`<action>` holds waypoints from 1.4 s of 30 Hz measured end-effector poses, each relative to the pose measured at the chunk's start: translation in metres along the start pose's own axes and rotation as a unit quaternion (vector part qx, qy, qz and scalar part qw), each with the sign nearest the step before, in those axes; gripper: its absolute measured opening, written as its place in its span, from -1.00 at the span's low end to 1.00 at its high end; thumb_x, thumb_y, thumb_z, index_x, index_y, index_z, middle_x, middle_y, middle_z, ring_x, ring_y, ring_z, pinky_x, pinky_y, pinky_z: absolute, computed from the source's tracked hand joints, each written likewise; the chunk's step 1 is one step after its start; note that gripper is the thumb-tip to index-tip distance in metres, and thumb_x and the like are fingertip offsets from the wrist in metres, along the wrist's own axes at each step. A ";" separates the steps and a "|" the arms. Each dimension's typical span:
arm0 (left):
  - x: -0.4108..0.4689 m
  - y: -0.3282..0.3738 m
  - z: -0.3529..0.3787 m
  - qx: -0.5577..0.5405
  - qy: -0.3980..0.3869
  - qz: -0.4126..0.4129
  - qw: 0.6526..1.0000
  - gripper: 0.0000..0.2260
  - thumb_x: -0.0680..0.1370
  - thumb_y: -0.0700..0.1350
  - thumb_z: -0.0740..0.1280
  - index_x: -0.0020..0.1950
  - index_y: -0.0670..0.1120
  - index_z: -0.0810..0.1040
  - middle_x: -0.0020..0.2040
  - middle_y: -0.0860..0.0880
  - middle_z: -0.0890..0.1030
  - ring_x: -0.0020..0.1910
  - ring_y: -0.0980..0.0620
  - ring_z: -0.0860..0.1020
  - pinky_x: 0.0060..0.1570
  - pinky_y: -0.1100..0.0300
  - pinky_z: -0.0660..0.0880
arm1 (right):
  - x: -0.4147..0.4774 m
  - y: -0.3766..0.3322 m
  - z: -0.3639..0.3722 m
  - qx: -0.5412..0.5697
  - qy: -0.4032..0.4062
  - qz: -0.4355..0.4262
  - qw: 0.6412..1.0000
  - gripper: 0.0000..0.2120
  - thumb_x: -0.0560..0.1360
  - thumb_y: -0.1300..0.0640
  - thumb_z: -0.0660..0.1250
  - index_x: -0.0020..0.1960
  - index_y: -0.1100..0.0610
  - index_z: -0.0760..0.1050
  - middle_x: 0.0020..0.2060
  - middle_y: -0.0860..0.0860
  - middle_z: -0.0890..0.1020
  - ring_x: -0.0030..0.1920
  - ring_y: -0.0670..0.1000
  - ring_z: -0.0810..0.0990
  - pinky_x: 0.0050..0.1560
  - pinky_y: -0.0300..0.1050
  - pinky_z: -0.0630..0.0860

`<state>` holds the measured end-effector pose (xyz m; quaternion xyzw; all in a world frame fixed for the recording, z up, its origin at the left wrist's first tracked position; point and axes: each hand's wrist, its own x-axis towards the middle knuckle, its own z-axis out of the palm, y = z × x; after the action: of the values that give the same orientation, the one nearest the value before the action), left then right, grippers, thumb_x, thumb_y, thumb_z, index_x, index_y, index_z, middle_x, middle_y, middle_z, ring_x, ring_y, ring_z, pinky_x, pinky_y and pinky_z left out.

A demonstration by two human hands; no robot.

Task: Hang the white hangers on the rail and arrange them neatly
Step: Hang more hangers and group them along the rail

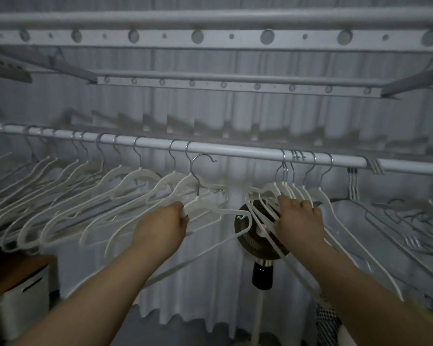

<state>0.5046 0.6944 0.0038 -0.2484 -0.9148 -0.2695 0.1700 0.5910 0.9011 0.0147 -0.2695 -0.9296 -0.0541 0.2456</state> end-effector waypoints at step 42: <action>0.034 0.058 0.030 -0.185 -0.048 0.161 0.968 -0.58 0.45 0.16 0.31 0.24 0.03 0.42 0.08 0.10 0.50 0.00 0.08 0.50 -0.02 0.23 0.39 | -0.009 0.004 0.006 0.088 0.018 0.075 0.993 -0.60 0.52 0.07 0.19 0.34 0.03 0.30 0.15 0.01 0.60 0.22 0.02 0.50 0.26 -0.10 0.14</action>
<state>0.5030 0.7660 0.0188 -0.4319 -0.8042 -0.3909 0.1180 0.5967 0.9014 0.0048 -0.3153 -0.9033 0.0415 0.2879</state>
